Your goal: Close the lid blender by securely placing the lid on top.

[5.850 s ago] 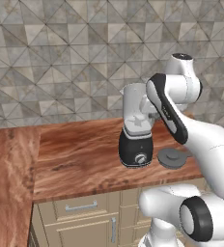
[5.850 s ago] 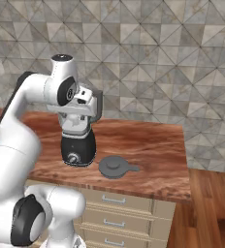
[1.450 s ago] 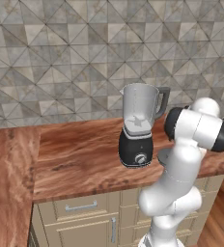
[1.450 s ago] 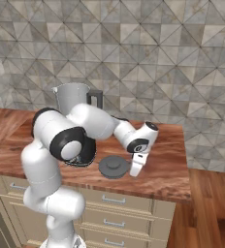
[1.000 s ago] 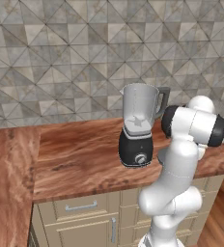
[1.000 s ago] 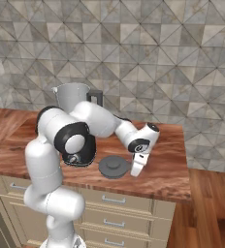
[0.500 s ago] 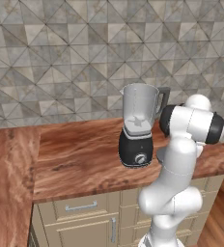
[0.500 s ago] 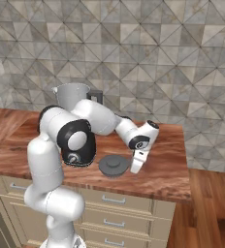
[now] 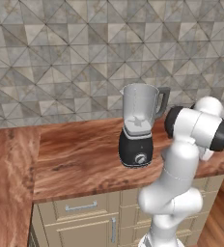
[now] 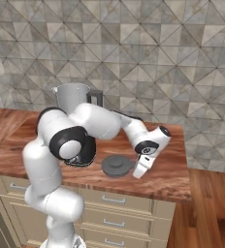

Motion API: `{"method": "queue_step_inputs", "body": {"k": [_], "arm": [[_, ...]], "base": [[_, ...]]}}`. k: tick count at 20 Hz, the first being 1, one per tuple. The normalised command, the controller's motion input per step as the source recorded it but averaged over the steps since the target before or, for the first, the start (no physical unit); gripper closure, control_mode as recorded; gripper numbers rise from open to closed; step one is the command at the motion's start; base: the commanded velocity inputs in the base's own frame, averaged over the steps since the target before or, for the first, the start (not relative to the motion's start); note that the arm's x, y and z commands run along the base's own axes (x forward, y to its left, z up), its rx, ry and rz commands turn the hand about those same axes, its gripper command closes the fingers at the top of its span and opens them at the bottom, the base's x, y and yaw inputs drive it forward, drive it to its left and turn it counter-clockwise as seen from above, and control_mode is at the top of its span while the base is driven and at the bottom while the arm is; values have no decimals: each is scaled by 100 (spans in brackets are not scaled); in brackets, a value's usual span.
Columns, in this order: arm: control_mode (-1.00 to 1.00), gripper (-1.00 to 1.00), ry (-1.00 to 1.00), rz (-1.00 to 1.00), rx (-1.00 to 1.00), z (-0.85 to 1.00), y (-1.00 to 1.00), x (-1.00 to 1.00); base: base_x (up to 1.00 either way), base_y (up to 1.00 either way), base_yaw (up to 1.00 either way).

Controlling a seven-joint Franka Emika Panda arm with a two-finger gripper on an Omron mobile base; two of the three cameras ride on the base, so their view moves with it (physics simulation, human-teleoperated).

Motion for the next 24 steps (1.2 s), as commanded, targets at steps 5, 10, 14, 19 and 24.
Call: {"method": "queue_step_inputs", "body": {"k": [5,10,14,19,24], "arm": [[-100,100,-6,-16,10,62,-40,-37],[-100,100,-4,-16,10,76,-34,-19],[-100,100,-4,-16,5,84,-30,-23],[-100,100,-12,-16,1,80,-10,-18],[-100,100,-13,-18,0,51,3,-3]], "base": [[0,0,0],[0,0,0],[0,0,0],[0,0,0],[0,0,0]]}}
